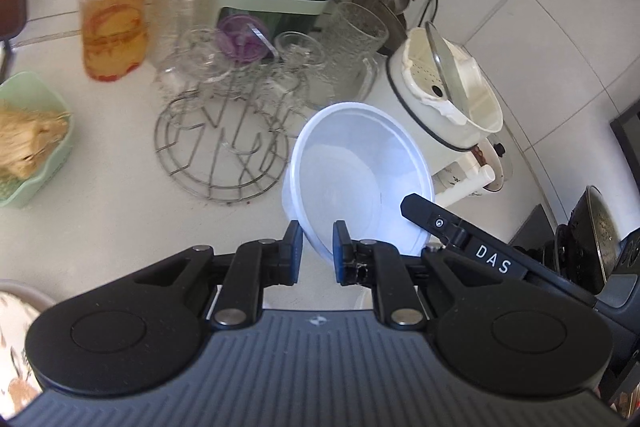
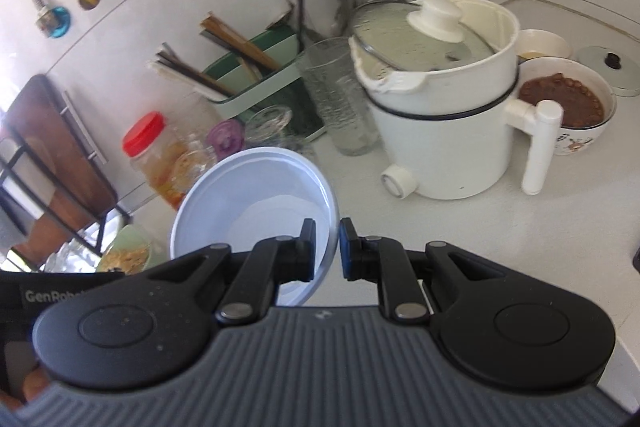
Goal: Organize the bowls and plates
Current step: 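Lift the light blue bowl and carry it over the white plastic bowl, then lower the blue bowl into the white plastic bowl and open both grippers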
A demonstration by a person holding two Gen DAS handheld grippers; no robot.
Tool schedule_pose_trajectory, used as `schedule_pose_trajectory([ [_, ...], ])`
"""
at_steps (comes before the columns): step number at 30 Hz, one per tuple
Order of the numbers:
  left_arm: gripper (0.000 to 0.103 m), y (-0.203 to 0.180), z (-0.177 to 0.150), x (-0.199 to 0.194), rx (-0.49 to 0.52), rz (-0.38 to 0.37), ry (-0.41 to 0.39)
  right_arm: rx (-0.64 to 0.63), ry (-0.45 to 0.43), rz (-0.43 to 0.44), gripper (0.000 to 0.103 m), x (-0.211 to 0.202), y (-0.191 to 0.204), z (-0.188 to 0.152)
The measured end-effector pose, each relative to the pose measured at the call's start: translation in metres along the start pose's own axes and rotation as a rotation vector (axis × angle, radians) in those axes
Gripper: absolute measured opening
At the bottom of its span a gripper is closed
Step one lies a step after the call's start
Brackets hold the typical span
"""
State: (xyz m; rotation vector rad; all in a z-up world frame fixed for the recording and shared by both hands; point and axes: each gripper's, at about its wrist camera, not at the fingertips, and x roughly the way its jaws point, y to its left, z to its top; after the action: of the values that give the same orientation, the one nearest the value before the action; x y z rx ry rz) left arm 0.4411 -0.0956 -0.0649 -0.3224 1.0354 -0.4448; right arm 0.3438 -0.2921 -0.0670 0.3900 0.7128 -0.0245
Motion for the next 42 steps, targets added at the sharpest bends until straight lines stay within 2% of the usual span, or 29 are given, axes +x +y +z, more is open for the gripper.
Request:
schedule_pose_trajectory([
  [10,0.017,0.025,-0.012,-0.011,-0.052,0.016,0.003,-0.036,0.042,0.038,0.015,0.002,0.017,-0.013],
  [14,0.017,0.026,-0.024,-0.017,-0.004,0.042,-0.002,-0.038,0.086,0.055,0.015,0.002,0.015,-0.023],
  [22,0.017,0.051,-0.050,-0.015,-0.058,0.050,0.061,-0.027,0.175,0.068,0.015,0.006,0.016,-0.055],
  [31,0.017,0.072,-0.070,-0.021,-0.057,0.057,0.120,-0.044,0.262,0.081,0.016,0.009,0.024,-0.081],
  [42,0.017,0.080,-0.065,-0.023,-0.068,0.069,0.138,-0.064,0.270,0.080,0.018,0.011,0.030,-0.090],
])
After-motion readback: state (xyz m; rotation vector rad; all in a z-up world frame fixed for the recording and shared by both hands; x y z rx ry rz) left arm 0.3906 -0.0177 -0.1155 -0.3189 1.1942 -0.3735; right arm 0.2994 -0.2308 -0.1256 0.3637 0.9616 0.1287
